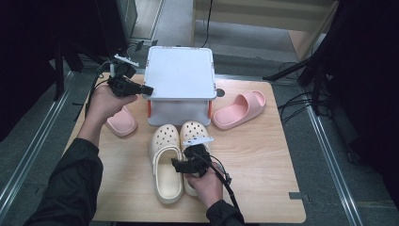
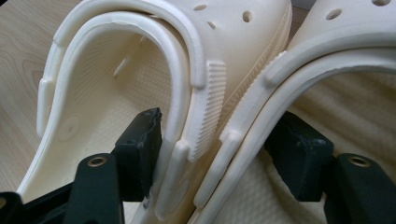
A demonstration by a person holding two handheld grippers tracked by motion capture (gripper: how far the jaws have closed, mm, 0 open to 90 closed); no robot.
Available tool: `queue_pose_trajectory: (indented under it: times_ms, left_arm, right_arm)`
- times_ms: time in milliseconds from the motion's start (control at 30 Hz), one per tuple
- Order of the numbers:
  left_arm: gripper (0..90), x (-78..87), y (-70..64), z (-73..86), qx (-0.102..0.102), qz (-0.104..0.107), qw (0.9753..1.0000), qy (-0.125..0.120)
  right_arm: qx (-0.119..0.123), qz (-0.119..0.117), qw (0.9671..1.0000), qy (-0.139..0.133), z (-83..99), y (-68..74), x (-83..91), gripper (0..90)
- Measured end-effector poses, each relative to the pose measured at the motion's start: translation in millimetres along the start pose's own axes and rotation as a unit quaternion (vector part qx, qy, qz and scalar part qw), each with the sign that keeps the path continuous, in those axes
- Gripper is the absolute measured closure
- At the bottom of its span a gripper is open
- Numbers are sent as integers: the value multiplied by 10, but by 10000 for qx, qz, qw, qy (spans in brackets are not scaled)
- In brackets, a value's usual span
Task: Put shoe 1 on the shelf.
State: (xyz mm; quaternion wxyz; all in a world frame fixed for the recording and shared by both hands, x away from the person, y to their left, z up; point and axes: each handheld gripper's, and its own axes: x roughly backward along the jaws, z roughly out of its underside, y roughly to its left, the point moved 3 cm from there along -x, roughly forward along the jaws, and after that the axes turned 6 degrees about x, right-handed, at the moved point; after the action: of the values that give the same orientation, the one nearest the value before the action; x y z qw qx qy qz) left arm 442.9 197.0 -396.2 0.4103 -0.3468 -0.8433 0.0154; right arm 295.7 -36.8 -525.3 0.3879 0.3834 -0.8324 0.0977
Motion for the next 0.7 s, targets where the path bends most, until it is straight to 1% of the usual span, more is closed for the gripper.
queue_pose_trajectory:
  times_ms: [100,133,200,367,433,467,500,533,600,667,700]
  left_arm:
    - [887,-6,-12,1,-53,-38,10000,-28]
    - [887,-8,-12,1,-53,-33,10000,-32]
    - [887,-9,-15,3,-47,-39,10000,-38]
    - [889,-10,-18,5,-59,-57,10000,-38]
    - [889,-11,-20,6,-70,-71,9999,-43]
    - [890,-12,-24,7,-64,-83,9999,-56]
    - [890,-12,-25,8,-51,-75,9999,-55]
    - [890,-13,-24,9,-52,-70,9999,-56]
    - [890,-12,-23,11,-38,-74,9999,-71]
    - [891,-12,-23,12,-33,-78,9999,-77]
    - [892,-11,-27,13,-37,-84,9999,-74]
  right_arm:
    - [-16,-6,10000,10,-3,-6,-3,411]
    - [-74,9,10000,26,-4,-4,3,426]
    - [-84,-2,10000,11,-4,-9,11,466]
    - [-329,8,9995,7,2,-53,66,596]
    - [-342,56,9994,3,6,-67,91,634]
    - [-286,119,9995,-8,7,-66,103,646]
    - [-188,240,9995,-25,6,-71,120,654]
    - [-196,254,9995,-32,4,-77,135,659]
    - [-196,227,9995,-94,-5,-91,170,664]
    - [-264,160,9994,-169,-30,-97,208,666]
    - [-318,76,9992,-242,-62,-105,233,666]
